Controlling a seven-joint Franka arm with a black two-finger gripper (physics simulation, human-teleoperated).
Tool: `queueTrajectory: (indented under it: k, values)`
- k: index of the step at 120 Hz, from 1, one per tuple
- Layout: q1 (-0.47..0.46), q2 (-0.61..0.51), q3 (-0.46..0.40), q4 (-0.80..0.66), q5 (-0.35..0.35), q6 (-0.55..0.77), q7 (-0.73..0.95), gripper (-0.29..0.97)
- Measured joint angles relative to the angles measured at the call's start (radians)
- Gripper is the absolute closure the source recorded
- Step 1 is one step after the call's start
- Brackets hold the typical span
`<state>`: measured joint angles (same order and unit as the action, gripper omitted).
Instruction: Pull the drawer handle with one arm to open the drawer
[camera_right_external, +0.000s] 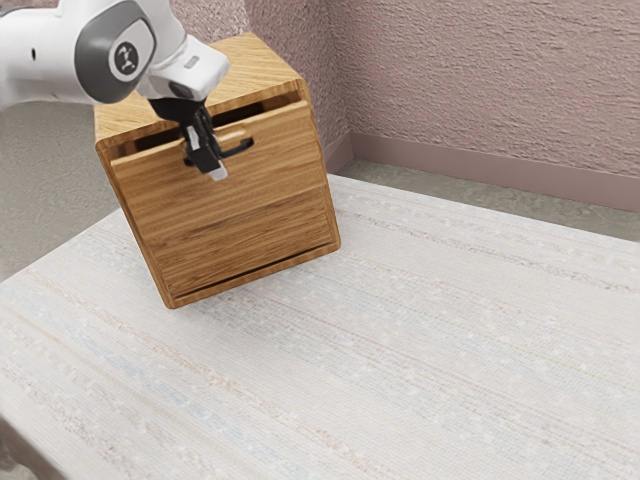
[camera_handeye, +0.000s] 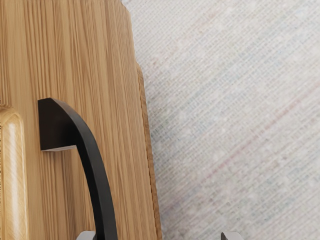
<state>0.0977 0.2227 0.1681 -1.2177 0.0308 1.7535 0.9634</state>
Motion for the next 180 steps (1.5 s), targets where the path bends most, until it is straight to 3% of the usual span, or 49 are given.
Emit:
queueTrajectory:
  k: [35,56,86,102,143,164,180]
  values:
    - [-0.038,-0.019,-0.002,-0.029,0.008,-0.020,-0.003,0.34]
    - [-0.061,-0.075,-0.003,-0.087,0.010,-0.023,-0.004,0.43]
    - [-0.082,-0.146,-0.004,-0.162,0.011,-0.044,-0.005,0.41]
    - [-0.105,-0.197,-0.004,-0.203,0.011,-0.053,-0.006,0.50]
    - [-0.159,-0.335,-0.002,-0.234,0.022,-0.071,-0.012,0.40]
    - [-0.132,-0.383,-0.002,-0.202,0.026,-0.166,-0.064,0.19]
    - [-0.137,-0.387,-0.050,-0.152,0.060,-0.289,-0.179,0.10]
